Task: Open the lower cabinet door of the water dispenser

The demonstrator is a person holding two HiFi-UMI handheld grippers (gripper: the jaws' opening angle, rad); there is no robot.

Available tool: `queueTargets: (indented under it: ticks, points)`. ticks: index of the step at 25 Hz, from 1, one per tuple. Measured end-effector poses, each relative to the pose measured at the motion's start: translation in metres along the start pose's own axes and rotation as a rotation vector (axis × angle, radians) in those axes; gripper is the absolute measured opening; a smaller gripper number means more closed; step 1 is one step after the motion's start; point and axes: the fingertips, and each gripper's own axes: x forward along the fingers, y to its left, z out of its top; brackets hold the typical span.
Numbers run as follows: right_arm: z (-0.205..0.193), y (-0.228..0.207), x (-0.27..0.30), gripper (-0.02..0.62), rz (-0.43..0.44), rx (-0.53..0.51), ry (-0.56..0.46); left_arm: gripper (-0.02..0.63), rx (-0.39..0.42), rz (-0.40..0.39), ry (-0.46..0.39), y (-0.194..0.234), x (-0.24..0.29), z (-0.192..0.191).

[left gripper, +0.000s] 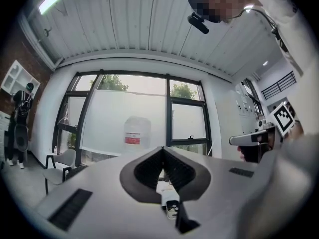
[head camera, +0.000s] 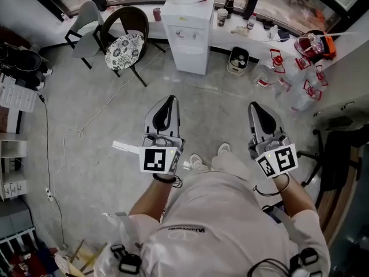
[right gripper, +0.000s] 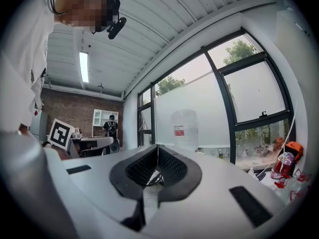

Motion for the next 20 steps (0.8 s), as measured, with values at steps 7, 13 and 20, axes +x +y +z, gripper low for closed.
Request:
queueTargets:
  ticks: [7,13,20]
  points:
    - [-0.006,-0.002,0.02,0.017,0.022,-0.014,0.003,0.005,-0.012,-0.006,0.019,0.005,0.012,-0.013]
    - [-0.011,-0.025,0.047,0.017,0.039,-0.007,0.003,0.005,-0.007,-0.001,0.022,0.006,0.041,-0.019]
    - [-0.01,-0.078,0.083,0.017,0.06,-0.005,-0.006,0.005,0.011,0.019,0.031,0.009,0.103,-0.029]
